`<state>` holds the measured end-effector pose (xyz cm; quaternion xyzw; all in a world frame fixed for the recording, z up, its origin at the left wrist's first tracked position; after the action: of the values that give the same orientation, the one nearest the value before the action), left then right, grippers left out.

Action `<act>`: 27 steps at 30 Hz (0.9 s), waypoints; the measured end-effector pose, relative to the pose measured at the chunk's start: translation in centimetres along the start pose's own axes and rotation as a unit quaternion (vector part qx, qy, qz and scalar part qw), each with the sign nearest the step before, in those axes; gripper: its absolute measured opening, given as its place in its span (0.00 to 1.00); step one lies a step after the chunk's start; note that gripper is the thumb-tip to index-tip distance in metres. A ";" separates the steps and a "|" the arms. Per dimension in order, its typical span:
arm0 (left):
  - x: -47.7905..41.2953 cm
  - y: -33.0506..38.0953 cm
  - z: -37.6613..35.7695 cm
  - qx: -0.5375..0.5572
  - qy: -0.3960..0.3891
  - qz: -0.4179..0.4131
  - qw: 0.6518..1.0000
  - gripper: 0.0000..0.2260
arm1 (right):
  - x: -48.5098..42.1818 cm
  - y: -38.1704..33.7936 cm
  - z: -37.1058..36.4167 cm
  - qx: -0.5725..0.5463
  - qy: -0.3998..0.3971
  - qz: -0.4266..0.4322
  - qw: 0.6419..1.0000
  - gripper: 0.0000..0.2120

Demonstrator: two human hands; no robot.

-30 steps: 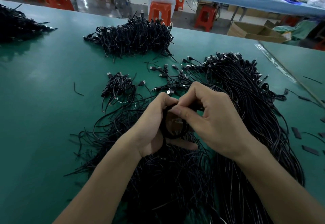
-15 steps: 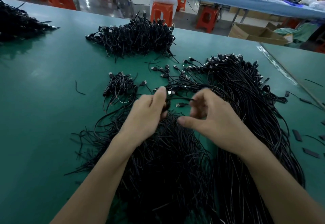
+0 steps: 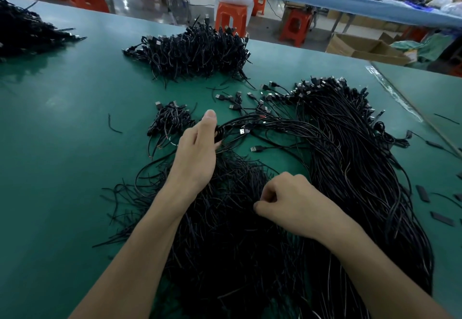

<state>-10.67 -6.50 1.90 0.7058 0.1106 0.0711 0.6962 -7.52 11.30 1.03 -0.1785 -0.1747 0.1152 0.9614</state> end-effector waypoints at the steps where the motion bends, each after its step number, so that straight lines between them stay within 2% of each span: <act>1: 0.1 0.1 -0.2 -0.009 -0.005 -0.004 1.000 0.28 | 0.1 -0.1 0.1 -0.004 0.001 0.000 1.000 0.12; 9: 0.9 0.6 -1.4 -0.004 -0.054 0.017 0.998 0.27 | 0.9 -0.2 0.8 -0.025 0.004 -0.002 1.000 0.11; 15: 0.7 0.6 -1.4 -0.037 -0.062 0.007 0.997 0.26 | 1.3 0.0 1.5 -0.015 0.011 0.013 1.000 0.17; 20: 0.5 0.7 -1.2 -0.021 -0.057 -0.003 0.998 0.20 | 1.4 0.1 3.0 -0.158 -0.014 0.044 0.986 0.10; 23: 0.6 1.0 -1.1 0.006 -0.053 -0.006 0.999 0.18 | 1.4 0.3 4.6 -0.262 0.050 0.063 0.962 0.07; 27: 0.9 1.6 -1.2 0.030 -0.067 -0.007 0.997 0.17 | 1.5 0.2 5.7 -0.396 0.136 0.097 0.903 0.06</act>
<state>-10.06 -5.13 3.49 0.7286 0.0708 0.0154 0.6811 -8.30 13.61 6.36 -0.5750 -0.0549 0.1038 0.8097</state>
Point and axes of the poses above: each hand's wrist, its own x-axis away from the middle knuckle, its own z-axis out of the back of the hand, y = z × x, the point moved 7 cm from there along -x, towards the middle knuckle, and after that the axes turned 3 degrees about z, right-handed, at the moved point
